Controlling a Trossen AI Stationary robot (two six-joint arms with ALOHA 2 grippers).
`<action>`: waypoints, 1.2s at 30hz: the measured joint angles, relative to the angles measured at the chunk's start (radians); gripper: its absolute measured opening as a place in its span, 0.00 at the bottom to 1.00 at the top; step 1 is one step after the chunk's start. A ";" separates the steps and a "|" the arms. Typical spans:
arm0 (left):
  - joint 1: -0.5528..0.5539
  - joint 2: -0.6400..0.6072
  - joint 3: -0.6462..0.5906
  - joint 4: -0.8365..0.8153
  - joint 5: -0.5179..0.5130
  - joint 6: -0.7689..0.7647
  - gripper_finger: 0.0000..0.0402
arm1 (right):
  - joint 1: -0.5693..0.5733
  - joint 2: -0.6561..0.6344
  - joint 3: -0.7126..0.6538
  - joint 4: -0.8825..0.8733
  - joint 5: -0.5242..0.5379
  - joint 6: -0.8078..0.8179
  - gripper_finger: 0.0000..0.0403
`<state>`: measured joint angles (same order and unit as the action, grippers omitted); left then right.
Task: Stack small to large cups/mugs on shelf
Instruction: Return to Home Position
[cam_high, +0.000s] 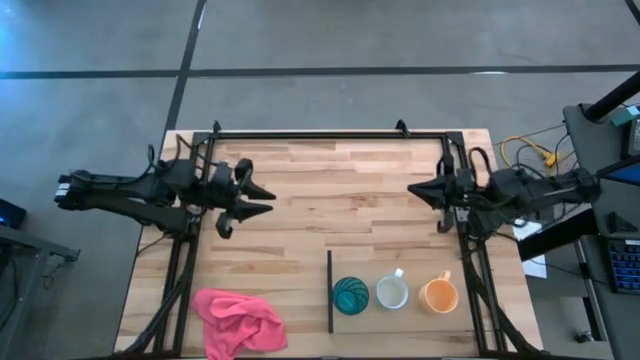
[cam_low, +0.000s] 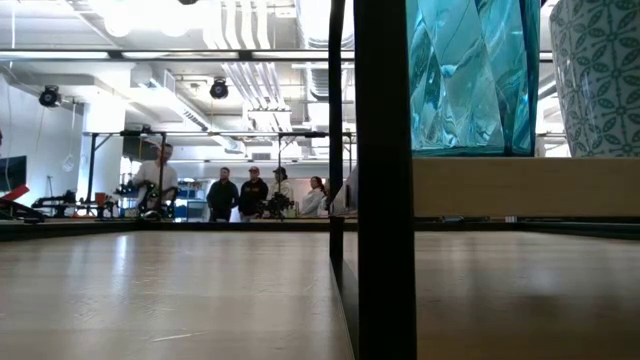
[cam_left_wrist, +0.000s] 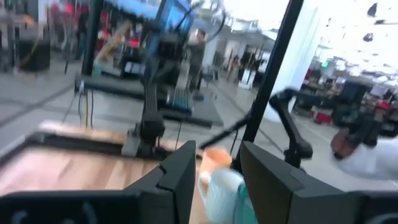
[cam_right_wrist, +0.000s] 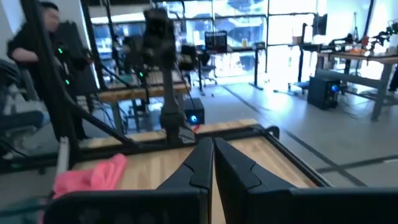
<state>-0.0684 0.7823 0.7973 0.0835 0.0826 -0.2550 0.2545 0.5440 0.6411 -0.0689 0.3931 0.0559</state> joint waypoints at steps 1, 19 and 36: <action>0.001 0.005 0.004 0.016 0.000 0.007 0.28 | -0.036 0.008 -0.002 -0.002 -0.035 -0.002 0.02; 0.001 -0.268 -0.234 0.014 -0.062 0.052 0.28 | -0.308 -0.080 -0.152 -0.011 -0.340 0.079 0.02; 0.001 -0.564 -0.550 0.078 -0.050 0.103 0.28 | -0.311 -0.231 -0.380 0.075 -0.261 0.048 0.02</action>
<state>-0.0669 0.2185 0.2470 0.1616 0.0326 -0.1515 -0.0561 0.3126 0.2608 0.0066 0.1326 0.1042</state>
